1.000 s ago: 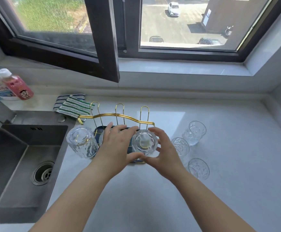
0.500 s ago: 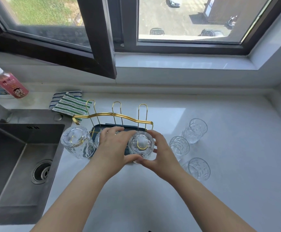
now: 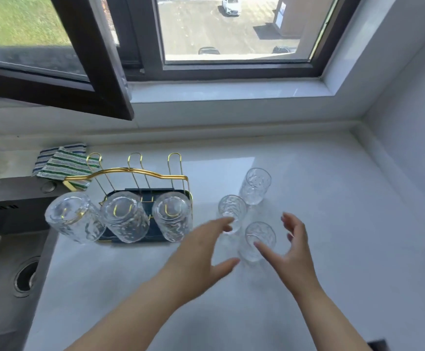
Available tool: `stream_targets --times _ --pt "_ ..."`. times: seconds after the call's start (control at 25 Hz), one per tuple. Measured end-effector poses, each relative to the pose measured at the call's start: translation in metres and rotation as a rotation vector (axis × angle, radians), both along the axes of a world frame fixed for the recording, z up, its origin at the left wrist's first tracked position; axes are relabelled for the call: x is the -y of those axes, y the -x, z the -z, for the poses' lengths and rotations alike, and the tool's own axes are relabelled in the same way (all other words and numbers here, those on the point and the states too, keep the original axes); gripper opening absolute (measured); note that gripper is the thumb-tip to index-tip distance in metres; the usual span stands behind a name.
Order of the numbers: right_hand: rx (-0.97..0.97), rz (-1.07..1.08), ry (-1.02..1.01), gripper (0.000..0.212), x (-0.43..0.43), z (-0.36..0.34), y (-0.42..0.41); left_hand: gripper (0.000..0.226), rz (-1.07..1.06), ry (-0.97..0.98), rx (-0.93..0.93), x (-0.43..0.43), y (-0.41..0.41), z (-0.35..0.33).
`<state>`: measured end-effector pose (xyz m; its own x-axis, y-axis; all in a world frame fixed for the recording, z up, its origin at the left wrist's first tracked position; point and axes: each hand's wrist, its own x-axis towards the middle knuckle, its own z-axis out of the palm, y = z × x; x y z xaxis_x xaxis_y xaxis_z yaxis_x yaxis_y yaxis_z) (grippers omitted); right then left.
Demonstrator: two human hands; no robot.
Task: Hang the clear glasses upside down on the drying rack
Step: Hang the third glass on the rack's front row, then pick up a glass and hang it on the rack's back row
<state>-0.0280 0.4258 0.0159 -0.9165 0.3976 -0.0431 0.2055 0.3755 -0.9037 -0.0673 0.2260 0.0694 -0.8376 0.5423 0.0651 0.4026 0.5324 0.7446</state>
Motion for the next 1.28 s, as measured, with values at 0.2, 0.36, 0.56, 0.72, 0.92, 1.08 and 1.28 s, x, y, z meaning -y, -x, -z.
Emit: stream_targets --times 0.2,0.36,0.56,0.72,0.92,1.08,1.28 --pt "0.259 -0.122 0.019 0.097 -0.014 0.036 -0.011 0.079 0.004 0.153 0.307 -0.061 0.006 0.05" --pt "0.254 -0.196 0.016 0.073 -0.02 0.042 0.003 0.079 -0.093 0.091 0.393 -0.082 0.015 0.075" --pt "0.198 -0.192 0.037 0.059 -0.028 0.036 0.002 0.086 -0.142 0.072 0.388 -0.087 0.019 0.075" --pt "0.152 -0.247 0.051 0.062 -0.033 0.017 -0.007 0.072 -0.159 0.002 0.353 -0.077 0.01 0.052" --pt "0.264 -0.368 0.726 0.073 -0.035 -0.023 -0.013 0.057 -0.218 -0.362 0.479 -0.047 -0.008 0.006" --pt "0.146 -0.515 1.031 0.054 0.001 -0.061 0.01 0.056 -0.142 -0.456 0.442 -0.015 -0.014 -0.03" --pt "-0.155 -0.502 0.502 0.067 0.039 -0.128 0.071 0.081 -0.239 -0.148 -0.069 0.025 0.029 -0.07"
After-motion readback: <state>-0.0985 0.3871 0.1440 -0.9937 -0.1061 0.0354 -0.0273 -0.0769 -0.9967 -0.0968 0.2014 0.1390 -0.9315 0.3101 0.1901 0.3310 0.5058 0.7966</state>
